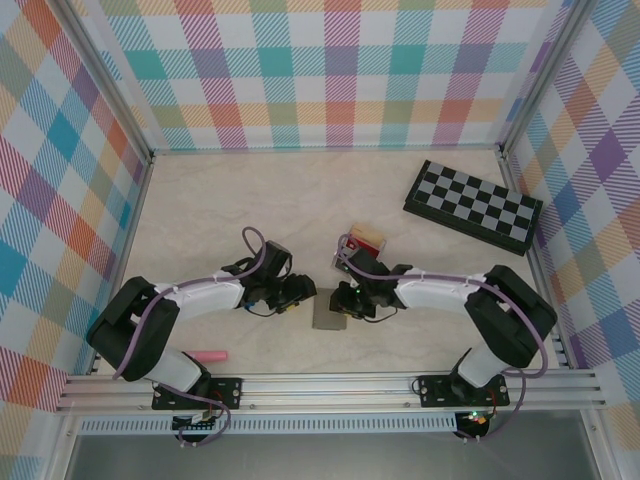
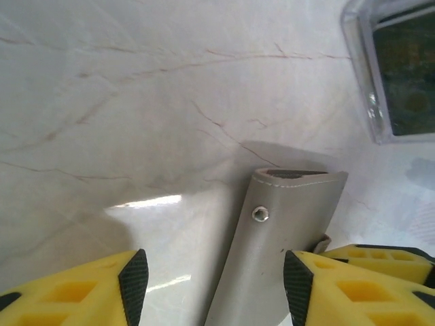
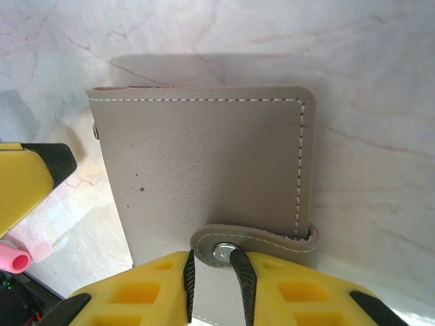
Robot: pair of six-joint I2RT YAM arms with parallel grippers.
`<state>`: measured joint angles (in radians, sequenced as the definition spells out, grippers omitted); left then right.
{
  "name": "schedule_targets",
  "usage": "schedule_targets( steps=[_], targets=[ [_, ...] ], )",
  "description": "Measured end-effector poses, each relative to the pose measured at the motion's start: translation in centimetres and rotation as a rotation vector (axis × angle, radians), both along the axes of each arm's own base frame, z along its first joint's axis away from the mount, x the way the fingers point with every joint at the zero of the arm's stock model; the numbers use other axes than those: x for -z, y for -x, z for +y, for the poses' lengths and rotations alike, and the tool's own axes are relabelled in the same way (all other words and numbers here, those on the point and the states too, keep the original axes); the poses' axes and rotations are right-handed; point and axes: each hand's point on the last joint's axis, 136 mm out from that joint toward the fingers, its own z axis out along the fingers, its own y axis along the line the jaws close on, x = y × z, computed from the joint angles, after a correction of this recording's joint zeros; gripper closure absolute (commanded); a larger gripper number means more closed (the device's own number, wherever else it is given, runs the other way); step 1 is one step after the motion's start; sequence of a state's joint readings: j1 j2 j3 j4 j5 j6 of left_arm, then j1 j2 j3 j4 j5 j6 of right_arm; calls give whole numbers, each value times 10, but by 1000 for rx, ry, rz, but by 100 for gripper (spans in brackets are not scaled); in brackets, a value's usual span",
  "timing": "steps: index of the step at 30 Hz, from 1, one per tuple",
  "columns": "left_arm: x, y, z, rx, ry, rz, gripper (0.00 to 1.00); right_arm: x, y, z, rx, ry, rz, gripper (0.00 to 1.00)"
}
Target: Put the credit cards into the card holder
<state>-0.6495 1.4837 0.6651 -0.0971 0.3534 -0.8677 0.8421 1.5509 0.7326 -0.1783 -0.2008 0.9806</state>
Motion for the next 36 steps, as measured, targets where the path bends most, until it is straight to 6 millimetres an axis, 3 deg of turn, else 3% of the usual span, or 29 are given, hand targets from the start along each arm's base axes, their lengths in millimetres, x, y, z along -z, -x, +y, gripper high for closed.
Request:
schedule_targets(
  steps=[5,24,30,36],
  targets=[
    [-7,10,-16,69,49,-4,47,-2,2,-1,16,-15,11,72],
    [2,16,-33,135,91,42,59,5,4,-20,52,74,31,79],
    [4,18,-39,152,104,45,59,6,4,-20,56,78,36,79],
    [7,16,-40,157,86,52,48,6,4,-20,62,77,39,79]
  ],
)
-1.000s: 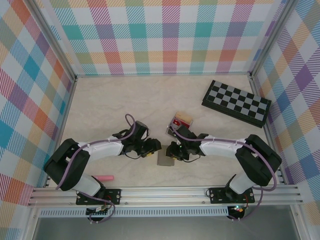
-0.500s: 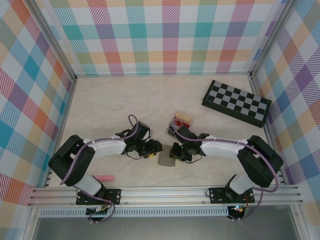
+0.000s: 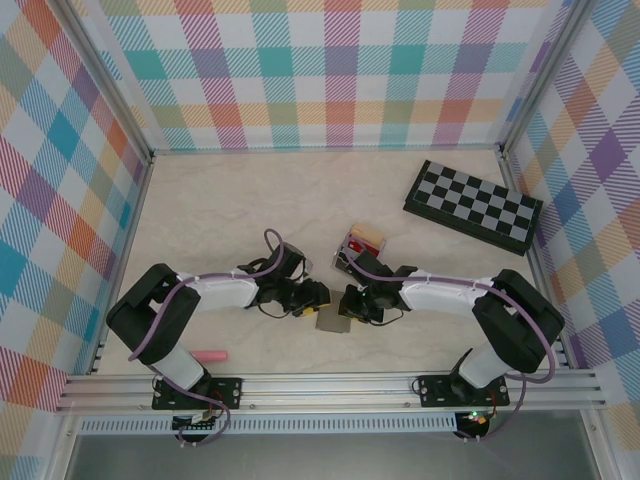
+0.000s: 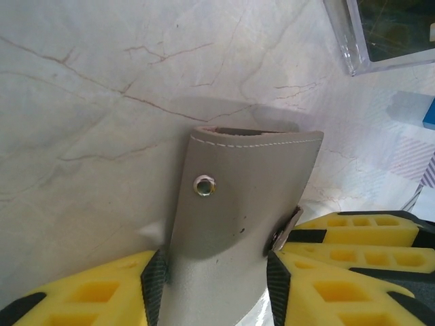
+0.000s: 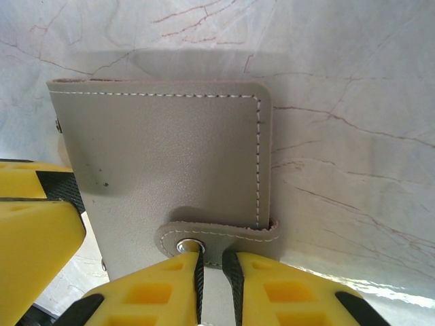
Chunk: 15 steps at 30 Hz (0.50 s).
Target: Put the credit cards into the card holder
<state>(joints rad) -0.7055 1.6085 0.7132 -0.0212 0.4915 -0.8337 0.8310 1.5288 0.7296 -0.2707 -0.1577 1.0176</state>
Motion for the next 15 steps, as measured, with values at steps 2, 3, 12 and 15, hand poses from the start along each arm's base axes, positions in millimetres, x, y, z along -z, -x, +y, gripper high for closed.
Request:
schedule_targets(
  steps=[2,3,12,15],
  targets=[
    [-1,-1,0,5,-6,-9,49,0,0,0,3,0,2,79],
    [-2,-2,-1,5,-8,-13,50,0,0,0,7,-1,4,79],
    [6,-2,-4,19,-25,1,70,1,-1,-1,24,-23,20,78],
    [6,-2,-4,22,-25,-1,78,0,-2,-2,27,-20,16,74]
  ],
)
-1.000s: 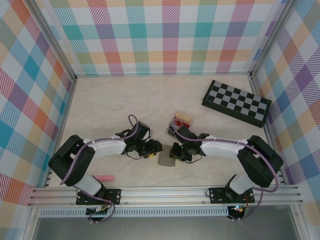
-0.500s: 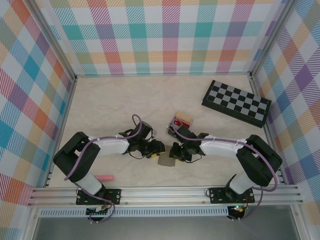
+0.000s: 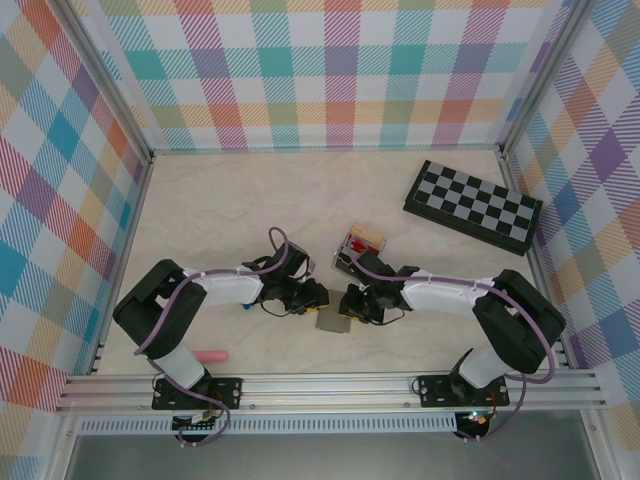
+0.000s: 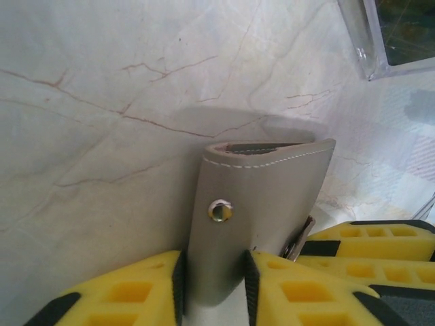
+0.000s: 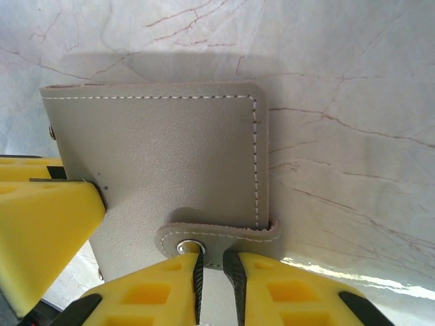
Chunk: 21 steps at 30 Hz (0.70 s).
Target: Put the credit cards into the card holder
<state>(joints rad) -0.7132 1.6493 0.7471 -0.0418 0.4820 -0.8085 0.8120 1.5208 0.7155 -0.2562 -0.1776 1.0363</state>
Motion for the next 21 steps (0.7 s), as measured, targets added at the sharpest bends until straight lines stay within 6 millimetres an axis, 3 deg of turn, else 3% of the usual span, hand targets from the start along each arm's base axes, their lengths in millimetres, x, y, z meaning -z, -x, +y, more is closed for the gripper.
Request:
schedule_targets(
  steps=[6,13,21],
  targets=[
    [-15,-1,-11,27,62,-43,92,-5,-5,-19,6,117,-36,66],
    [-26,-4,-18,43,105,-76,95,-24,-18,-16,-46,180,-128,59],
    [-31,-5,-19,47,117,-91,95,-16,-14,-13,-95,201,-126,50]
  ],
)
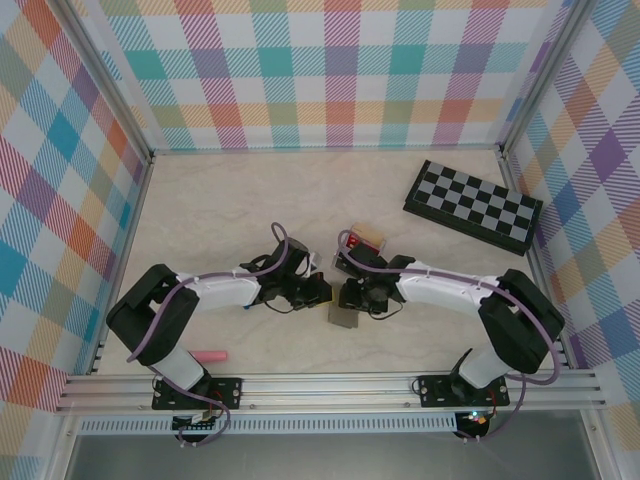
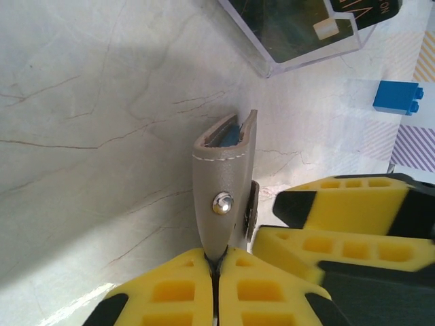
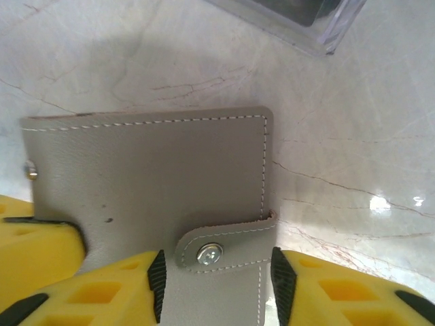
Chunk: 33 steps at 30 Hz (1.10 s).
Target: Put the credit cards into the card holder
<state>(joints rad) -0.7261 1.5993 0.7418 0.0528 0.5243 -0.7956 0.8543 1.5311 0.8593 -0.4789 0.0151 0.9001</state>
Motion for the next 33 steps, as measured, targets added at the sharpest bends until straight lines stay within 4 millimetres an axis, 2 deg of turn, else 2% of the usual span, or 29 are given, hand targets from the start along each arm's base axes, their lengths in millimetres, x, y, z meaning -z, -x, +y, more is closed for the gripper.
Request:
schedule_targets(
  steps=[4,6,12,15,17,20,22,28,33],
  targets=[
    [0,1,2,-2,-2,-1,96,8,2,5,-23,17,12,47],
    [3,2,4,-6,-11,2,98,10,3,5,-32,31,18,49],
    [5,3,6,-12,-19,-2,100,8,-1,3,-26,124,14,74],
    [5,7,7,-7,-20,-3,100,10,-2,-3,-5,136,17,79],
    [6,7,8,-6,-27,-9,100,10,-5,-8,13,124,15,80],
    [9,10,12,-9,-39,-6,100,18,-1,-38,55,188,41,76],
    [11,12,14,-8,-45,2,100,24,3,-51,69,218,67,74],
    [12,14,14,-3,-50,4,100,23,5,-50,45,214,69,69],
    [12,14,15,-1,-52,3,100,23,7,-45,23,187,80,72]
  ],
)
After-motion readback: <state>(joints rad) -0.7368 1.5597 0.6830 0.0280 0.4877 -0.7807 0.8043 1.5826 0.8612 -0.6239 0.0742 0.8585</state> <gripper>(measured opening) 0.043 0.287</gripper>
